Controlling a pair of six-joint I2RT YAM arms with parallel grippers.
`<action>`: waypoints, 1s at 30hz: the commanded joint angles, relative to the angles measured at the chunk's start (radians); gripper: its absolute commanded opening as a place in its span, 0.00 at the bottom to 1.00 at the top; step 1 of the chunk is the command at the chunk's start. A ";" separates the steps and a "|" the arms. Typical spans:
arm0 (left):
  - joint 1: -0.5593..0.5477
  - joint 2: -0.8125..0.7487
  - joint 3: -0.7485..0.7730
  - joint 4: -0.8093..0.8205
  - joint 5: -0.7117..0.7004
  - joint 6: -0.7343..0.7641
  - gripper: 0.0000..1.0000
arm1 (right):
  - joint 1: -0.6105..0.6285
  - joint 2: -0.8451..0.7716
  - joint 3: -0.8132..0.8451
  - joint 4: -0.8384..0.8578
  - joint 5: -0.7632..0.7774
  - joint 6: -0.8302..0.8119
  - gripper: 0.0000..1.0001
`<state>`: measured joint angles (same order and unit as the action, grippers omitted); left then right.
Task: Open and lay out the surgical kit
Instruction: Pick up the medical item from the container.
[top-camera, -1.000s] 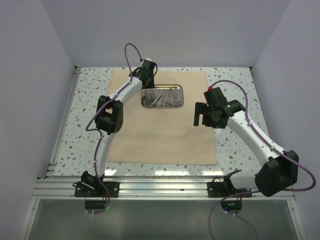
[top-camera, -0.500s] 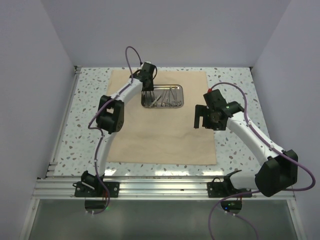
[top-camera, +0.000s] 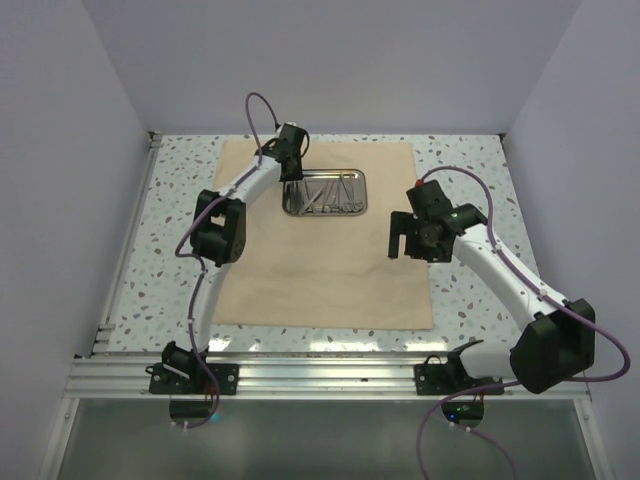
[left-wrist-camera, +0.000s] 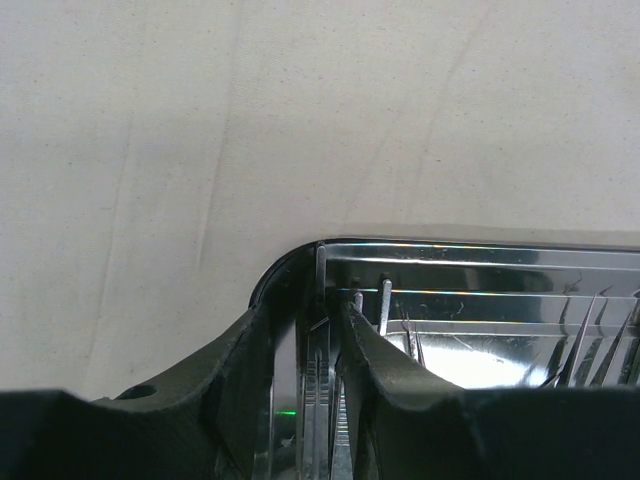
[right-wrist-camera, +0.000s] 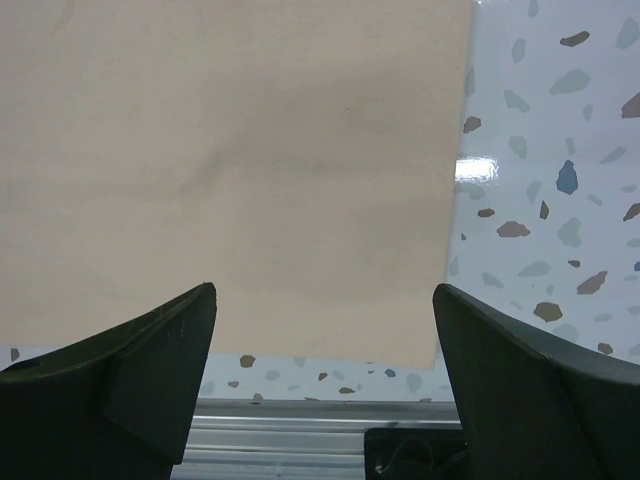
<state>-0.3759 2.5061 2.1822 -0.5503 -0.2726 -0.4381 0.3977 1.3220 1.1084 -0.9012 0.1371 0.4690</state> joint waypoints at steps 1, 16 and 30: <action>0.006 0.025 -0.004 0.016 0.009 -0.010 0.38 | -0.005 -0.001 0.002 0.018 0.004 -0.012 0.93; -0.011 0.083 -0.016 -0.072 -0.013 -0.011 0.35 | -0.019 -0.015 -0.028 0.031 -0.001 -0.018 0.93; -0.020 0.142 -0.038 -0.201 0.006 -0.043 0.29 | -0.036 -0.033 -0.059 0.056 -0.028 -0.026 0.93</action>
<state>-0.3950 2.5305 2.1914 -0.5526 -0.3172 -0.4496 0.3672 1.3212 1.0557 -0.8749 0.1284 0.4606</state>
